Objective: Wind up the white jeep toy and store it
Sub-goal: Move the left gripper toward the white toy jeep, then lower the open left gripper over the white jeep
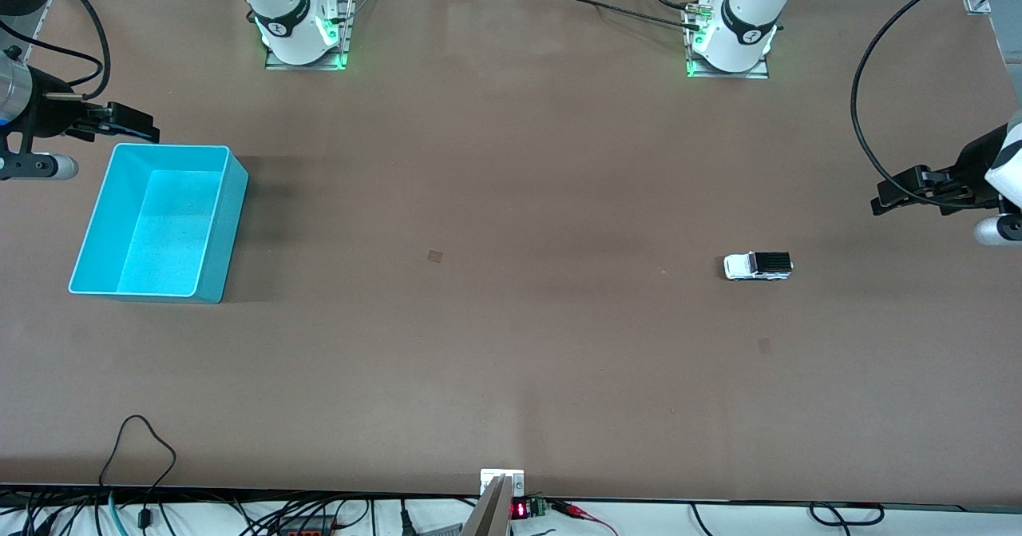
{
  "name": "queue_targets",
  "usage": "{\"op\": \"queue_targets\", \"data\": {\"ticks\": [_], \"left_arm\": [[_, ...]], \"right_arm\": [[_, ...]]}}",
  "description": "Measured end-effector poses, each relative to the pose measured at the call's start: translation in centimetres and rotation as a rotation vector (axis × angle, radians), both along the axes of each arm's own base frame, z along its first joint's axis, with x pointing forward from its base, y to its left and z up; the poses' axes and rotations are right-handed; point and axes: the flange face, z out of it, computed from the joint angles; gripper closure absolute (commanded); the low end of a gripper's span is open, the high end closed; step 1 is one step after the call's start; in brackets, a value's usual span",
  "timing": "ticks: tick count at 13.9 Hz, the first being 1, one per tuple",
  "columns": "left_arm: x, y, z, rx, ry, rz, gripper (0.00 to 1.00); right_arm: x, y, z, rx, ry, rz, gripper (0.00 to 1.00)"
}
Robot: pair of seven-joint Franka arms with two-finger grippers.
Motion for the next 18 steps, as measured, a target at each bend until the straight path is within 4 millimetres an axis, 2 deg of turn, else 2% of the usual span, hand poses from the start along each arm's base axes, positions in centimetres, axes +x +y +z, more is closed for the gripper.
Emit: {"op": "queue_targets", "data": {"ticks": [6,9,12,16,18], "left_arm": [[-0.1,0.0,-0.2,0.0,0.009,-0.001,0.0],[-0.2,-0.6,-1.3,-0.002,0.035,-0.011,0.0],[0.2,-1.2,-4.6,-0.005,0.106,-0.022,0.0],[1.9,-2.0,-11.2,-0.012,0.208,-0.038,0.0],[2.6,-2.3,-13.8,-0.012,0.189,-0.039,0.0]], "right_arm": [[0.0,0.0,0.0,0.0,0.0,-0.001,0.0],[0.0,0.0,0.0,0.0,0.0,-0.001,0.0],[0.0,-0.1,0.0,0.0,0.0,-0.001,0.0],[0.1,-0.1,-0.4,0.0,0.012,-0.001,0.0],[0.3,-0.1,-1.2,0.001,0.031,-0.001,0.0]]}}
